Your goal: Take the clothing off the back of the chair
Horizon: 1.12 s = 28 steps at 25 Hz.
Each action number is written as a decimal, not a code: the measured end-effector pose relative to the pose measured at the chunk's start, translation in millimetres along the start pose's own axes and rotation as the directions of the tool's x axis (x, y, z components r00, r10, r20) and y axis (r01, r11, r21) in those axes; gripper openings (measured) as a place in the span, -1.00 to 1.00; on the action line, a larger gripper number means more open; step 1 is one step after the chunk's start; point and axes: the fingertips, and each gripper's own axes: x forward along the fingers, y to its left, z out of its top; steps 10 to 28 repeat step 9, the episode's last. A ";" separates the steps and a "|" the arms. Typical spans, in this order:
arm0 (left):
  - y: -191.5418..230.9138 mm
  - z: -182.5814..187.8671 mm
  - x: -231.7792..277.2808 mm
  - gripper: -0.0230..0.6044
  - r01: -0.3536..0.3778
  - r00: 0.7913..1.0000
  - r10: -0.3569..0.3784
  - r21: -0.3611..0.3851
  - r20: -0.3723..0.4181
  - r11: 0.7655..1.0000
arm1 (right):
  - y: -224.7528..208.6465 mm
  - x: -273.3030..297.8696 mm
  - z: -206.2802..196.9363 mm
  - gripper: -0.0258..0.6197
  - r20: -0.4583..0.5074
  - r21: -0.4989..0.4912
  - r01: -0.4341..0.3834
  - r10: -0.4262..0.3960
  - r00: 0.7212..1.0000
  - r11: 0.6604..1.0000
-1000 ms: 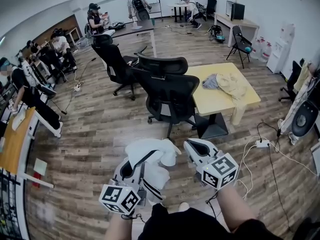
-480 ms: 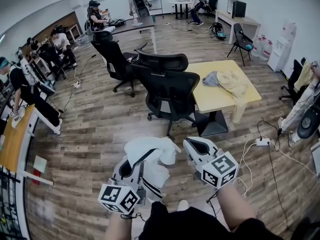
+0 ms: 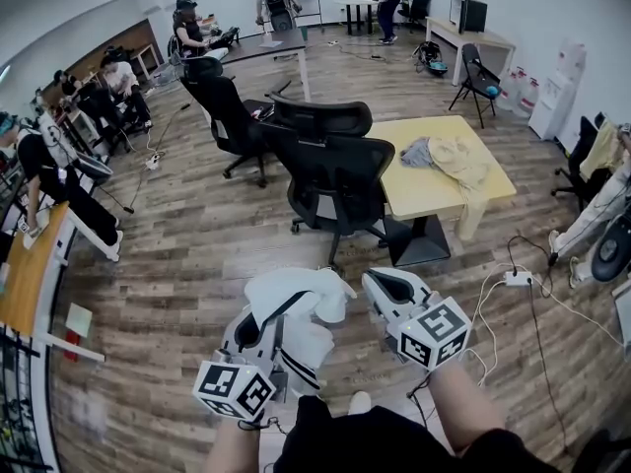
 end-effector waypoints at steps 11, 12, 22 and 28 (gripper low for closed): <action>-0.6 -0.2 1.3 -0.71 0.002 1.000 -0.002 0.008 -0.001 1.000 | -1.0 -1.2 -0.9 -0.88 -0.002 0.001 0.006 -0.006 1.000 1.000; -0.6 -0.2 1.3 -0.71 0.002 1.000 -0.002 0.008 -0.001 1.000 | -1.0 -1.2 -0.9 -0.88 -0.002 0.001 0.006 -0.006 1.000 1.000; -0.6 -0.2 1.3 -0.71 0.002 1.000 -0.002 0.008 -0.001 1.000 | -1.0 -1.2 -0.9 -0.88 -0.002 0.001 0.006 -0.006 1.000 1.000; -0.6 -0.2 1.3 -0.71 0.002 1.000 -0.002 0.008 -0.001 1.000 | -1.0 -1.2 -0.9 -0.88 -0.002 0.001 0.006 -0.006 1.000 1.000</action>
